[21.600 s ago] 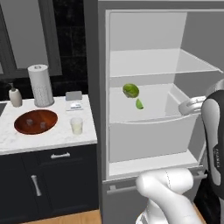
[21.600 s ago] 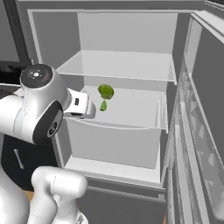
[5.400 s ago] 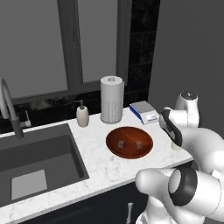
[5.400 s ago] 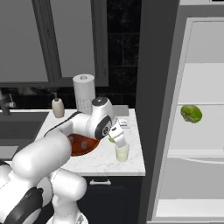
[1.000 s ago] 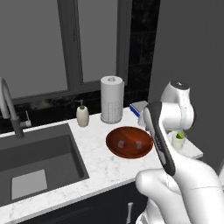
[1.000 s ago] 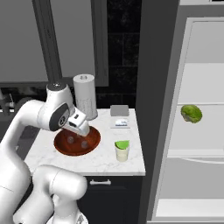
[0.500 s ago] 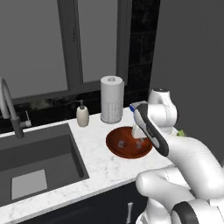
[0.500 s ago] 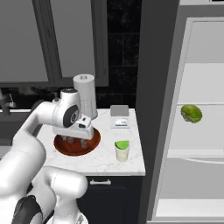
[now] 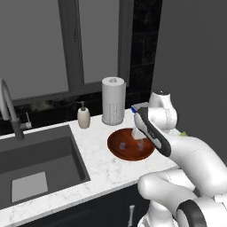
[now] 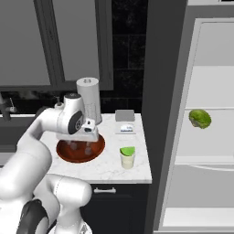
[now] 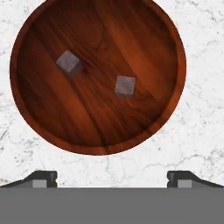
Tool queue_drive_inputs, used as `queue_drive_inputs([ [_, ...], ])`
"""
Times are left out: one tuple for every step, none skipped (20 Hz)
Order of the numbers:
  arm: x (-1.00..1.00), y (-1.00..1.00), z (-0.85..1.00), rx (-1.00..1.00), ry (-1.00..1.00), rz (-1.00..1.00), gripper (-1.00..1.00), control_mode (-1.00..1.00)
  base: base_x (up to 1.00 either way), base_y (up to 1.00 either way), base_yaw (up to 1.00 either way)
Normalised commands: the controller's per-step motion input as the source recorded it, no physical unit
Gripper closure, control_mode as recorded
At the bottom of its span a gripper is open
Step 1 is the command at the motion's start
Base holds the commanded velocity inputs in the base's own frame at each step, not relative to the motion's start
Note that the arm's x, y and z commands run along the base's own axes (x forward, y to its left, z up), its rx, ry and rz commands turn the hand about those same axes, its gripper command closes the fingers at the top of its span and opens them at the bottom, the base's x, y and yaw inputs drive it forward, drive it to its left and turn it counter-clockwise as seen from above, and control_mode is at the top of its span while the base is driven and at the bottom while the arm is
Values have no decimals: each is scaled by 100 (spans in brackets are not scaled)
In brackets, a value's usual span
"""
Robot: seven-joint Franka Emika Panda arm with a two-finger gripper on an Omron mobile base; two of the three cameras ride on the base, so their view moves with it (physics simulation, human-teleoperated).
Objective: Grab a lemon wedge from the fridge and one ice cube from the ice bowl, and put them in the glass of lemonade.
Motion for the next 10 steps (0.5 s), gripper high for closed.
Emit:
queue_drive_inputs([
  [31, 11, -29, 0, -10, 5, -100, -100, 0, 0, 0],
  [30, 9, -34, 0, -4, 6, -100, -100, 0, 0, 0],
  [27, 9, -36, 0, 0, 8, -100, -100, 0, 0, 0],
  [27, 10, -37, 0, 0, 10, -100, -100, 0, 0, 0],
  [31, 6, -34, 0, 0, 11, -100, -100, 0, 0, 0],
  [31, 4, -30, 0, 1, 11, -100, -100, 0, 0, 0],
  [31, 7, -28, 0, 1, 11, -100, -100, 0, 0, 0],
  [30, 11, -28, 0, 1, 10, -100, -100, 0, 0, 0],
  [29, 9, -32, 0, 3, 10, -100, -100, 0, 0, 0],
  [27, 9, -36, 0, 3, 10, -100, -100, 0, 0, 0],
])
